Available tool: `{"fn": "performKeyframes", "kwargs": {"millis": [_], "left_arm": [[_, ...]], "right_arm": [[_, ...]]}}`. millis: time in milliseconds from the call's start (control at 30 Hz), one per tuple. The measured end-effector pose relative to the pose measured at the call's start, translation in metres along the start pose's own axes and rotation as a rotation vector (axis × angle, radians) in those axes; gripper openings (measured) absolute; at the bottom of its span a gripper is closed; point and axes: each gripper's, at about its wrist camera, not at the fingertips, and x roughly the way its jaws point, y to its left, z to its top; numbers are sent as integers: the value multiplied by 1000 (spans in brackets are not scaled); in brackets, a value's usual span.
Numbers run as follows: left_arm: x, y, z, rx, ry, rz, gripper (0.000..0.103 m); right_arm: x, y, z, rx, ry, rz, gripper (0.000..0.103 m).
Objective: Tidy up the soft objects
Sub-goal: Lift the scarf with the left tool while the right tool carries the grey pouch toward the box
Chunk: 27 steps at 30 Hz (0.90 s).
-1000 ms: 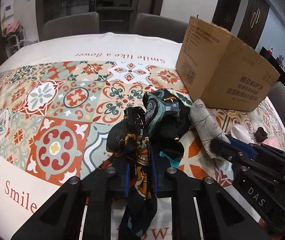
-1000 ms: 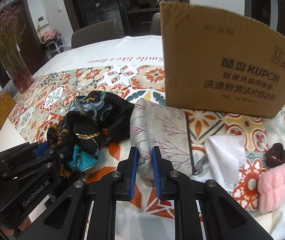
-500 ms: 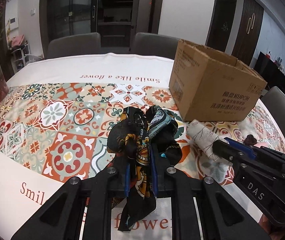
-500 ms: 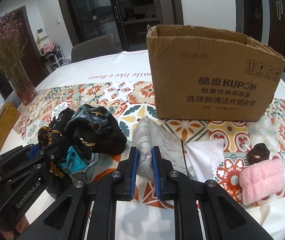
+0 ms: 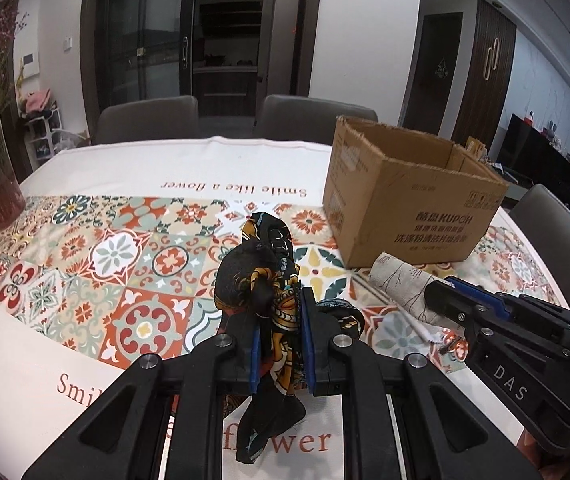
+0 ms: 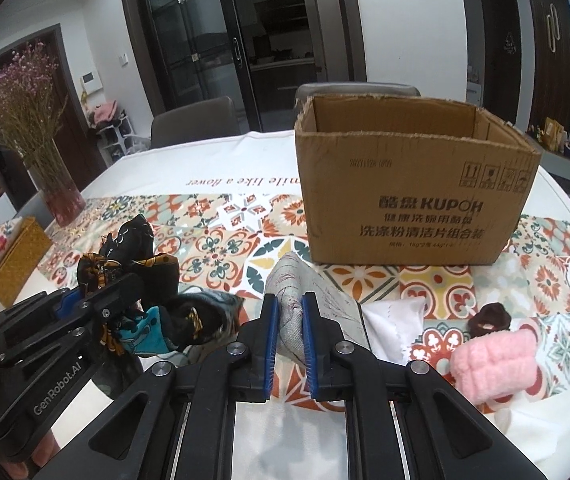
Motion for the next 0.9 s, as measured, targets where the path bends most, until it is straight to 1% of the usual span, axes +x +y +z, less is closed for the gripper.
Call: {"fn": "performKeyframes", "kwargs": {"millis": [467, 900], "left_arm": [[-35, -17, 22, 15, -87, -24, 17], [-59, -50, 53, 60, -164, -54, 17]], "right_arm": [[-45, -4, 19, -7, -105, -9, 13], [-87, -26, 42, 17, -214, -39, 13]]}}
